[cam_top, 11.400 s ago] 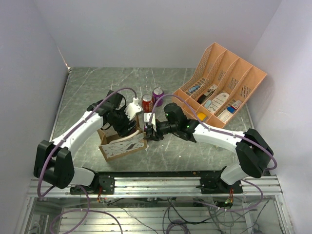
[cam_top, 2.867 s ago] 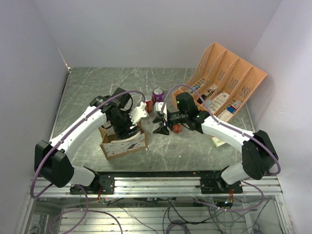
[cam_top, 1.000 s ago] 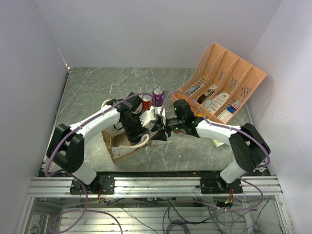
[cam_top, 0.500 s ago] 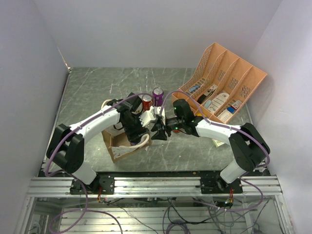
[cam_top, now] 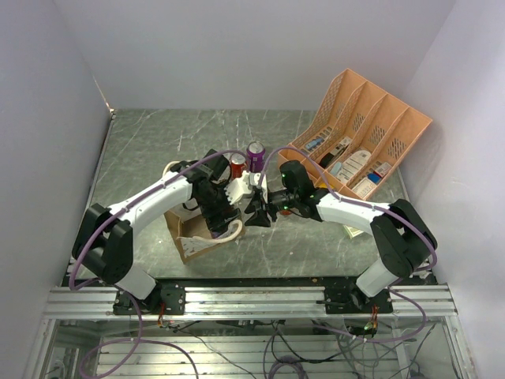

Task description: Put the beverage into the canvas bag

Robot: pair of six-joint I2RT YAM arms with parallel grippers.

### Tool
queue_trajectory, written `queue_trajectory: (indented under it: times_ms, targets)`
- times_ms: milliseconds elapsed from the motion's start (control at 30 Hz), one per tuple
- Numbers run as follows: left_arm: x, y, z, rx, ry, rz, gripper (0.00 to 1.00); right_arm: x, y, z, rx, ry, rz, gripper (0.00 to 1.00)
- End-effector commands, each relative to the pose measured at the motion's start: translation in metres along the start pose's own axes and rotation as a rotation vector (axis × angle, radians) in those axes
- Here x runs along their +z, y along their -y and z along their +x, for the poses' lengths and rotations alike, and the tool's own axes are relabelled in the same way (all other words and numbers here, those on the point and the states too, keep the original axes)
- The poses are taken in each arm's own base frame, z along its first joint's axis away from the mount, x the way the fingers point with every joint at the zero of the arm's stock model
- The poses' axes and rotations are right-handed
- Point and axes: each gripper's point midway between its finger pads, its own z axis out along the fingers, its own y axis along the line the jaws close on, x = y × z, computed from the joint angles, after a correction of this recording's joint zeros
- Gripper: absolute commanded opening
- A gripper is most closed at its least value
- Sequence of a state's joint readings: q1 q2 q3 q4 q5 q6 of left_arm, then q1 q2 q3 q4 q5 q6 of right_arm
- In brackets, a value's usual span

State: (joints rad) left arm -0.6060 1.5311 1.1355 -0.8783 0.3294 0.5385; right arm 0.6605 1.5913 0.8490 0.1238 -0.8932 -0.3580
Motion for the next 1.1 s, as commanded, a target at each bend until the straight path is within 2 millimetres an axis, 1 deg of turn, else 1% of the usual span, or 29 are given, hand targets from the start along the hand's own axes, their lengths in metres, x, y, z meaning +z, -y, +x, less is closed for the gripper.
queue_trajectory:
  times_ms: [0,167,467,567,700,1067]
  targets:
    - [-0.007,-0.002,-0.013,0.023,0.058,-0.025,0.87,0.002,0.004,-0.005,-0.022,0.001,-0.001,0.45]
    - [-0.014,-0.002,-0.016,0.032,0.066,-0.035,0.89,0.003,0.004,-0.004,-0.021,-0.002,-0.003,0.45]
    - [-0.034,-0.005,-0.026,0.058,0.091,-0.075,0.93,0.003,0.005,-0.003,-0.026,-0.009,-0.001,0.44]
    - [-0.042,-0.005,-0.029,0.066,0.103,-0.09,0.97,0.001,0.006,-0.004,-0.035,-0.009,0.006,0.44]
    - [-0.051,-0.006,-0.033,0.077,0.121,-0.115,0.98,0.0,0.007,-0.006,-0.045,-0.008,0.012,0.44]
    - [-0.071,-0.006,-0.041,0.092,0.168,-0.162,0.99,0.001,0.008,-0.004,-0.041,-0.017,0.011,0.44]
